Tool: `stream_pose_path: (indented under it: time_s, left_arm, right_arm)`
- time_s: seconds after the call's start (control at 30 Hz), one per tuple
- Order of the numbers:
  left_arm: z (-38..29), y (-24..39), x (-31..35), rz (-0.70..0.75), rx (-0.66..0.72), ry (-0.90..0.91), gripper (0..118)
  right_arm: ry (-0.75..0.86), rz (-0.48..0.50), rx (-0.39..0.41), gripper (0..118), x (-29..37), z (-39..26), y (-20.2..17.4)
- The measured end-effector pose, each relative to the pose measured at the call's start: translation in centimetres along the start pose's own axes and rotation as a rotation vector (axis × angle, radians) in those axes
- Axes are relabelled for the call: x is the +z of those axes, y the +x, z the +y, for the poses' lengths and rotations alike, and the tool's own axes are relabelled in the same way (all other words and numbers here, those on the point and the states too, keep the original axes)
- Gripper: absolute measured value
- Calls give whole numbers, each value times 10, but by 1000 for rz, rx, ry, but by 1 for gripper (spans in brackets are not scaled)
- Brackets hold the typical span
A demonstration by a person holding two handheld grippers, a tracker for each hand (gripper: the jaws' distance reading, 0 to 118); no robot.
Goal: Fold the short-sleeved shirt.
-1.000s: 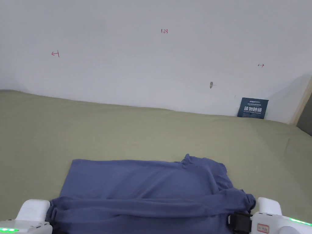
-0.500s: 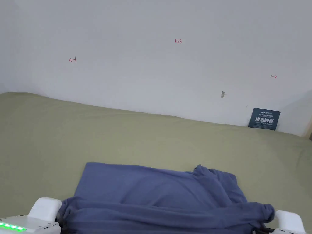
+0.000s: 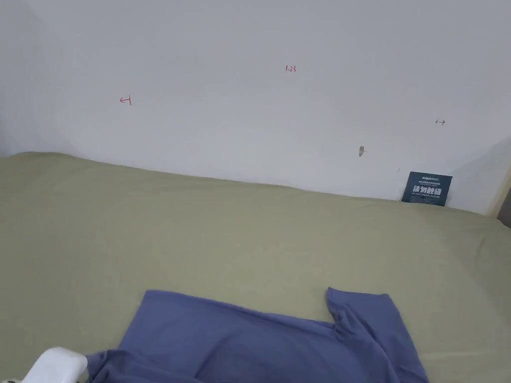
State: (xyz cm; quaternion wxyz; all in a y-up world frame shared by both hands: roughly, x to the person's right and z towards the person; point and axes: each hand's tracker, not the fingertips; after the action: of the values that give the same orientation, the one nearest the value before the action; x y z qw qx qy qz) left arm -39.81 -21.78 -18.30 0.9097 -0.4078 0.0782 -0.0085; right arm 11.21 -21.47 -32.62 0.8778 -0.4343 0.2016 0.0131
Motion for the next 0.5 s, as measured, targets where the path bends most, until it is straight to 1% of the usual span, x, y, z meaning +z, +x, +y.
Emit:
stream_pose_path:
  time_s: [0.1,0.13,0.23,0.27,0.3,0.37,0.4,0.43,0.47,0.5]
  left_arm:
    - [-31,0,-2,-5,-9,-70,2]
    - [-39,0,-3,-7,0,-104,2]
    - [-59,0,-11,-10,10,-117,2]
    - [-62,-2,-14,-19,43,-123,2]
    - [-65,-5,-16,-28,78,-111,2]
    - [-71,-15,-26,-46,129,-86,2]
    - [-73,-19,-25,-50,149,-80,4]
    - [-74,-21,-23,-49,167,-83,12]
    - [-76,-23,-20,-41,178,-90,21]
    - [-77,-29,-15,-36,211,-94,37]
  right_arm:
    - [-36,-6,-51,9,1,-23,4]
    - [-41,-7,-53,9,1,-29,5]
    - [-52,-17,-50,10,-6,-40,10]
    - [-54,-12,-54,10,-8,-42,12]
    - [-58,-8,-67,10,-13,-41,26]
    - [-55,8,-99,11,-10,-41,30]
    - [-50,8,-104,16,-6,-42,32]
    - [-46,-13,-97,23,-1,-42,33]
    - [-32,-70,-67,28,5,-43,36]
    - [-18,-99,-70,38,14,-43,40]
